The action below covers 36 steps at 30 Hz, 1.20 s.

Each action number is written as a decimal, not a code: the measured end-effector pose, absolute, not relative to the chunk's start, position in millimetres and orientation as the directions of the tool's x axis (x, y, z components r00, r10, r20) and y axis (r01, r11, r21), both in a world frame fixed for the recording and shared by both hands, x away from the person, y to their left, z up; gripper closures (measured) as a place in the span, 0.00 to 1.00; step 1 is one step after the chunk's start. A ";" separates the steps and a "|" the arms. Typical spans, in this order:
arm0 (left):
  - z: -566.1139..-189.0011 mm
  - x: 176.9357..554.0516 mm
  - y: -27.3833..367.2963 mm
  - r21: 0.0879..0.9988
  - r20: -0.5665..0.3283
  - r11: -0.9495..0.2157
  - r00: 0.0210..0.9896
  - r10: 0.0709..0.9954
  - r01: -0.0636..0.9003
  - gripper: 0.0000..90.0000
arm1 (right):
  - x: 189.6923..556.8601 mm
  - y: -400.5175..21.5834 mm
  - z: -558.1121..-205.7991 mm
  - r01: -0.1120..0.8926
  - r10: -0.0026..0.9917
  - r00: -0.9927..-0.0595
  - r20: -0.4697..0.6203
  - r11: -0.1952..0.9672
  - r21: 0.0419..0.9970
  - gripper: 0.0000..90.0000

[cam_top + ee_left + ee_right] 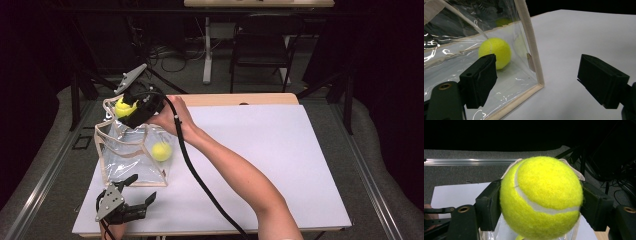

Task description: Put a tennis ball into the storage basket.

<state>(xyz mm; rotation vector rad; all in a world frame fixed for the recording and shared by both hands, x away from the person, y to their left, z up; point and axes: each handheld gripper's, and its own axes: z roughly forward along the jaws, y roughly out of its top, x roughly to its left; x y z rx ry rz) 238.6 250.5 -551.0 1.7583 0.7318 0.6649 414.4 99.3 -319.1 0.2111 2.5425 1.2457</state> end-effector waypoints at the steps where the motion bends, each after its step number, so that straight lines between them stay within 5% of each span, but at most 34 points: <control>1: -551.0 238.7 250.6 0.957 0.086 -0.245 0.657 0.749 0.155 0.17 | 414.4 100.1 -319.1 0.000 0.261 -0.944 -0.203 0.615 0.789 0.29; 36: -550.6 238.8 251.8 0.958 0.082 -0.240 0.656 0.751 0.154 0.17 | 420.6 111.3 -325.8 0.013 0.249 -0.948 -0.198 0.651 0.759 0.29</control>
